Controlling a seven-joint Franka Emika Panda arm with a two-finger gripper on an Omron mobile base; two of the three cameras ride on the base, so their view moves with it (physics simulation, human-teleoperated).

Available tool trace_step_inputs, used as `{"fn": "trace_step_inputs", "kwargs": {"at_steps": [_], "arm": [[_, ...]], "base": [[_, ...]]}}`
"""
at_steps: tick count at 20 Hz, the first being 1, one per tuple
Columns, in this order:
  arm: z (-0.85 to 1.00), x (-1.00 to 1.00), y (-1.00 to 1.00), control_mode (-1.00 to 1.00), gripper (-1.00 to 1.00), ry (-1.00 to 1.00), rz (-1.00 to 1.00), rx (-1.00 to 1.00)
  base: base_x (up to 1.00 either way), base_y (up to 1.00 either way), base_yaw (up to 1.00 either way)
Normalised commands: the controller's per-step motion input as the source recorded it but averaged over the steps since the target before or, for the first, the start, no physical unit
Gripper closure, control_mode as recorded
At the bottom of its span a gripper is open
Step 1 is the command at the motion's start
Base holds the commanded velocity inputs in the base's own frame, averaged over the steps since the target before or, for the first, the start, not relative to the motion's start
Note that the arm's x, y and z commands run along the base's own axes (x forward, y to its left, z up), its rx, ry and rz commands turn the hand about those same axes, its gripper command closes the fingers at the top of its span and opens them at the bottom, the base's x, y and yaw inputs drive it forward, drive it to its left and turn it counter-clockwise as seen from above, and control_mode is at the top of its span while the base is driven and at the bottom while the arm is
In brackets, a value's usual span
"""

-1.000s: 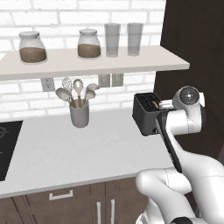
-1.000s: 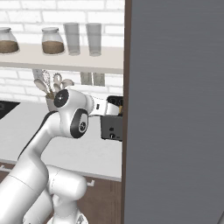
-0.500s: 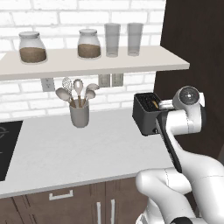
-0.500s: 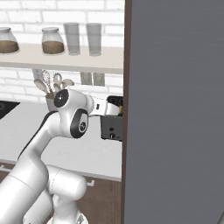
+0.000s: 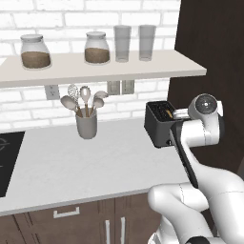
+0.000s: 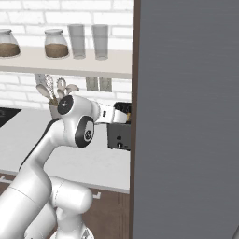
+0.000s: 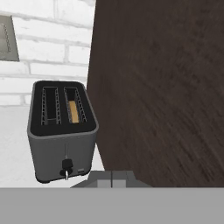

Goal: Start the toaster. Once the lever pops up, take the bread to the plate on the dining counter.

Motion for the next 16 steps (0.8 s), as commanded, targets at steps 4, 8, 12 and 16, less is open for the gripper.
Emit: {"fn": "trace_step_inputs", "kwargs": {"at_steps": [4, 8, 12, 16], "arm": [[0.0, 0.0, 0.0, -1.0, 1.0, 0.0, 0.0, 0.0], [0.0, 0.0, 0.0, -1.0, 1.0, 0.0, 0.0, 0.0], [0.0, 0.0, 0.0, -1.0, 1.0, 0.0, 0.0, 0.0], [0.0, 0.0, 0.0, -1.0, 1.0, 0.0, 0.0, 0.0]], "base": [[0.0, 0.0, 0.0], [0.0, 0.0, 0.0], [0.0, 0.0, 0.0], [0.0, 0.0, 0.0]]}}
